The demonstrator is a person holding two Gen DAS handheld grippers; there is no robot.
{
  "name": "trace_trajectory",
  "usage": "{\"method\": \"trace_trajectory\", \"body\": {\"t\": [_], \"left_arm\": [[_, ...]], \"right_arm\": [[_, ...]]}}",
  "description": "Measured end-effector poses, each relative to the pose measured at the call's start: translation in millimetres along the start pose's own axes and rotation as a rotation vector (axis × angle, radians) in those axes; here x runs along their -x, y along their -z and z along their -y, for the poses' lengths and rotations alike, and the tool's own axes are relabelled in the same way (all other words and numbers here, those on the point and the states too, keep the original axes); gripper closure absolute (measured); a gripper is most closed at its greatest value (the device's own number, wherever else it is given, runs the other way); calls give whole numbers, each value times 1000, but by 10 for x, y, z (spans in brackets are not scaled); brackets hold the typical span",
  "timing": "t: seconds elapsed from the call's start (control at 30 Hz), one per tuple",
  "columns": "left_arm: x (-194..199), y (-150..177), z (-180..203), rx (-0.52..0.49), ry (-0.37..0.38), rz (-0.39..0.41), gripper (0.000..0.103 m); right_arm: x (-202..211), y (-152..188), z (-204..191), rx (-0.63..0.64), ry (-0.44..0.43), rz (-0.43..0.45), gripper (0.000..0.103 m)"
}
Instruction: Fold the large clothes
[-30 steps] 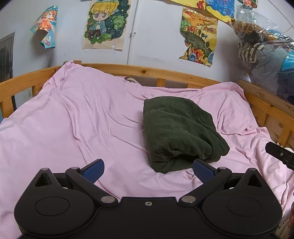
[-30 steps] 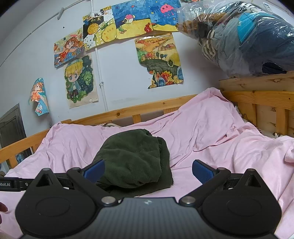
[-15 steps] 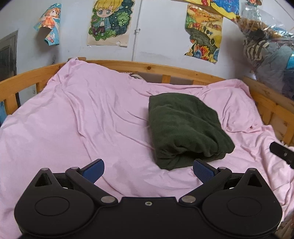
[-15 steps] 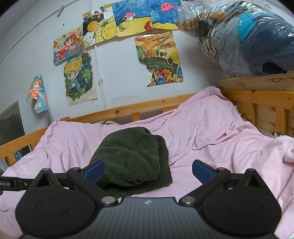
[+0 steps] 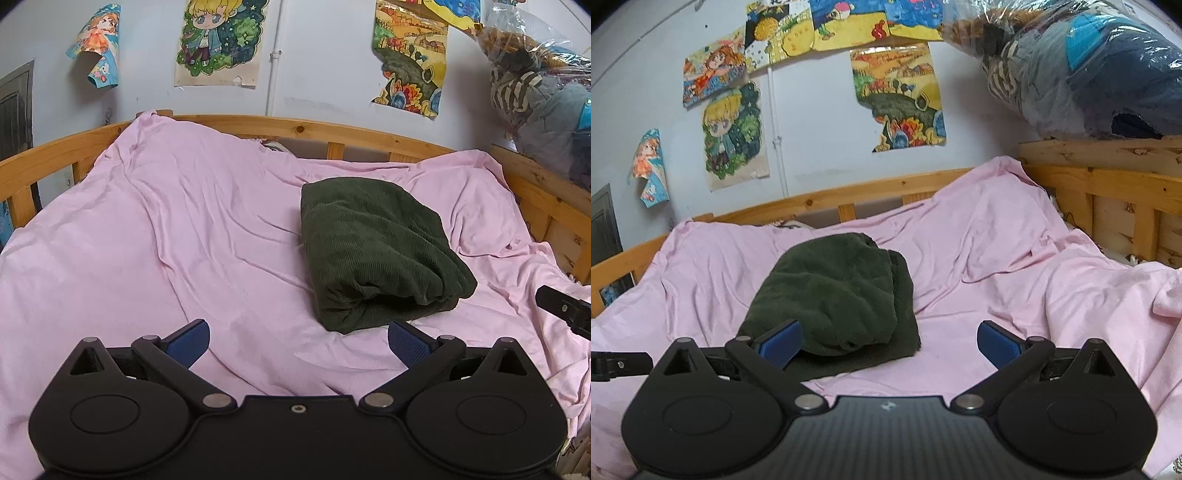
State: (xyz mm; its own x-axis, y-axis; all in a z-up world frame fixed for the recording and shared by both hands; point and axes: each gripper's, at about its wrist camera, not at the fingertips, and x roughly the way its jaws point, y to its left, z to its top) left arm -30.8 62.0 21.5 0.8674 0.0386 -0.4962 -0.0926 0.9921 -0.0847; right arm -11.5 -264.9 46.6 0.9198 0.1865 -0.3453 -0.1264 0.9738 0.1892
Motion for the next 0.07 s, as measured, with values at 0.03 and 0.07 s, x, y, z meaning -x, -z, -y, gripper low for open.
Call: {"method": "trace_trajectory", "body": {"t": [0.03, 0.07], "left_arm": [[-2, 4, 2, -2, -1, -1, 1], [-9, 1, -2, -3, 0, -2, 1]], "right_arm": [[-20, 3, 1, 2, 5, -10, 0], [-52, 9, 0, 4, 13, -27, 0]]}}
